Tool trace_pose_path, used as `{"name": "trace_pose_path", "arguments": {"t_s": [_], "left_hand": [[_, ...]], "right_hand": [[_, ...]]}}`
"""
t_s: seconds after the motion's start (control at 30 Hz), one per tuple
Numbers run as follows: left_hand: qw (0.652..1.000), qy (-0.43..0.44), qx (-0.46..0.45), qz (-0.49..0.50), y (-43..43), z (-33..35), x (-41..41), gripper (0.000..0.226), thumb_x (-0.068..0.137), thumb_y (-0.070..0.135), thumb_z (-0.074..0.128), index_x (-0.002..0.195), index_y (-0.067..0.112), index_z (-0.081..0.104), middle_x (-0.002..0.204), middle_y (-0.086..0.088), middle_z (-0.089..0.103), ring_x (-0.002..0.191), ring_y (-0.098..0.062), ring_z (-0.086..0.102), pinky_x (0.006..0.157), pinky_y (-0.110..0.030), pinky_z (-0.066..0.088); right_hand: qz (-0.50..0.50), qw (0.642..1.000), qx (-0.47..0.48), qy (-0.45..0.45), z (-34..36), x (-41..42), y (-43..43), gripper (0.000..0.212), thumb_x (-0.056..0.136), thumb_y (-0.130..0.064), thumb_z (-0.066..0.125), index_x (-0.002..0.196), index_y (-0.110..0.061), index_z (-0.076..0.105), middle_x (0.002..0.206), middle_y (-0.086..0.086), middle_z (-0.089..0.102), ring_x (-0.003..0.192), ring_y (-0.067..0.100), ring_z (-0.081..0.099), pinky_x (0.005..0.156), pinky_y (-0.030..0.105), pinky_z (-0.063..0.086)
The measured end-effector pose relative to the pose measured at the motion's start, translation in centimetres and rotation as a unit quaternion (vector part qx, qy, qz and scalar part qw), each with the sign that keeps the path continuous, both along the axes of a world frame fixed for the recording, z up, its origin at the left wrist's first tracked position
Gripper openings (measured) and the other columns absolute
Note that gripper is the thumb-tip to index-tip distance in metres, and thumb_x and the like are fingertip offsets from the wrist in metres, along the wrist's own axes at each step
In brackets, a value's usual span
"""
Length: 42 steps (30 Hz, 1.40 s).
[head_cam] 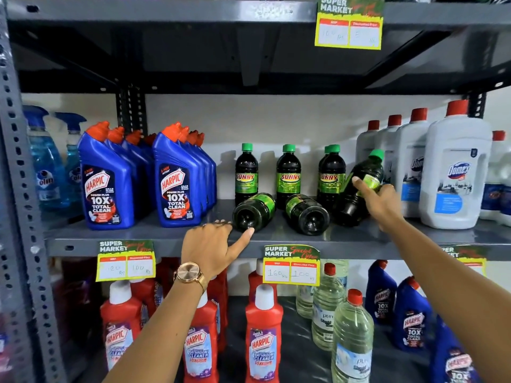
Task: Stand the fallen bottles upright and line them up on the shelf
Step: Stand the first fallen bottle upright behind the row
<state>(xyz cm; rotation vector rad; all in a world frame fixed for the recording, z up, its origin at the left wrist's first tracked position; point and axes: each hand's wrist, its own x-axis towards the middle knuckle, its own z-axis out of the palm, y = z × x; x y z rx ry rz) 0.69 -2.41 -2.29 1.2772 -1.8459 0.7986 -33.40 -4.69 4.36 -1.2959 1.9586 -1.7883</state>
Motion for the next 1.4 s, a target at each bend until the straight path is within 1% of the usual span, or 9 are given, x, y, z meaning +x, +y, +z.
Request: {"name": "trace_pose_path", "arguments": {"t_s": [0.13, 0.47, 0.63, 0.77, 0.9, 1.07, 1.17, 1.33, 1.4], "left_hand": [[1.000, 0.008, -0.007, 0.004, 0.0, 0.0, -0.1, 0.069, 0.086, 0.068, 0.023, 0.054, 0.020, 0.058, 0.050, 0.002, 0.060, 0.046, -0.018, 0.059, 0.039, -0.020, 0.014], [0.999, 0.019, -0.026, -0.007, -0.5, -0.4, 0.1, 0.066, 0.087, 0.066, 0.024, 0.060, 0.020, 0.062, 0.054, 0.004, 0.062, 0.049, -0.018, 0.061, 0.040, -0.023, 0.034], [0.999, 0.017, -0.029, -0.007, -0.6, -0.4, 0.0, 0.068, 0.087, 0.067, 0.021, 0.062, 0.021, 0.063, 0.057, 0.004, 0.064, 0.051, -0.018, 0.062, 0.041, -0.024, 0.036], [0.999, 0.018, -0.029, 0.001, -0.6, -0.4, 0.0, 0.067, 0.087, 0.067, 0.022, 0.061, 0.021, 0.062, 0.057, 0.004, 0.064, 0.052, -0.018, 0.062, 0.042, -0.024, 0.035], [0.999, 0.017, -0.032, 0.003, -0.4, -0.3, -0.1, 0.066, 0.087, 0.066, 0.023, 0.060, 0.021, 0.063, 0.055, 0.003, 0.064, 0.051, -0.017, 0.062, 0.041, -0.023, 0.033], [0.999, 0.014, -0.029, 0.009, -0.3, -0.2, -0.2, 0.065, 0.087, 0.065, 0.025, 0.060, 0.021, 0.064, 0.054, 0.003, 0.063, 0.050, -0.018, 0.062, 0.041, -0.022, 0.030], [0.999, 0.018, -0.029, 0.006, -0.3, -0.3, -0.2, 0.066, 0.087, 0.066, 0.024, 0.061, 0.021, 0.064, 0.054, 0.003, 0.063, 0.050, -0.018, 0.061, 0.041, -0.022, 0.031], [0.999, 0.028, -0.028, -0.005, -0.5, -0.5, 0.0, 0.075, 0.088, 0.070, 0.010, 0.064, 0.021, 0.063, 0.060, 0.005, 0.064, 0.054, -0.017, 0.062, 0.042, -0.024, 0.035], [0.999, 0.028, -0.034, -0.006, -0.6, -0.6, 0.0, 0.079, 0.087, 0.071, 0.006, 0.065, 0.022, 0.064, 0.061, 0.005, 0.064, 0.055, -0.017, 0.062, 0.042, -0.024, 0.036]], "right_hand": [[-0.032, 0.995, 0.008, 0.092, 0.9, 0.1, -0.9, 0.075, 0.079, -0.057, 0.066, 0.118, 0.005, 0.050, 0.123, 0.025, 0.060, 0.114, 0.042, 0.057, 0.093, 0.048, 0.046], [0.043, 0.993, 0.038, 0.098, 1.3, 0.9, -4.0, 0.071, 0.084, -0.035, 0.069, 0.134, 0.005, 0.037, 0.135, 0.027, 0.053, 0.126, 0.042, 0.050, 0.101, 0.044, 0.041], [0.064, 0.995, 0.062, 0.047, -0.6, 0.4, -4.9, 0.050, 0.078, -0.022, 0.073, 0.119, 0.002, 0.058, 0.118, 0.024, 0.064, 0.113, 0.037, 0.059, 0.084, 0.033, 0.045], [0.033, 0.993, 0.076, 0.090, -0.8, -0.1, -5.1, 0.076, 0.066, -0.039, 0.083, 0.124, 0.000, 0.052, 0.124, 0.021, 0.061, 0.115, 0.038, 0.058, 0.093, 0.039, 0.047], [0.001, 0.986, 0.103, 0.128, -1.1, -0.1, -5.2, 0.105, 0.057, -0.062, 0.080, 0.133, 0.002, 0.044, 0.134, 0.024, 0.052, 0.125, 0.040, 0.049, 0.103, 0.046, 0.043], [0.061, 0.996, 0.027, 0.057, -0.9, -0.1, -5.1, 0.048, 0.077, -0.030, 0.071, 0.111, 0.002, 0.062, 0.109, 0.019, 0.067, 0.097, 0.029, 0.061, 0.079, 0.031, 0.044], [0.040, 0.996, 0.026, 0.078, -1.1, -0.3, -4.9, 0.056, 0.070, -0.038, 0.077, 0.111, -0.001, 0.062, 0.109, 0.018, 0.068, 0.104, 0.036, 0.063, 0.085, 0.037, 0.049], [0.009, 0.993, 0.073, 0.095, -1.2, -0.1, -5.1, 0.099, 0.053, -0.061, 0.080, 0.126, -0.001, 0.050, 0.126, 0.020, 0.057, 0.119, 0.038, 0.052, 0.098, 0.046, 0.046], [0.031, 0.992, 0.079, 0.095, -1.1, 0.1, -5.2, 0.091, 0.059, -0.056, 0.075, 0.127, -0.001, 0.052, 0.126, 0.022, 0.056, 0.119, 0.037, 0.050, 0.102, 0.044, 0.043]]}}
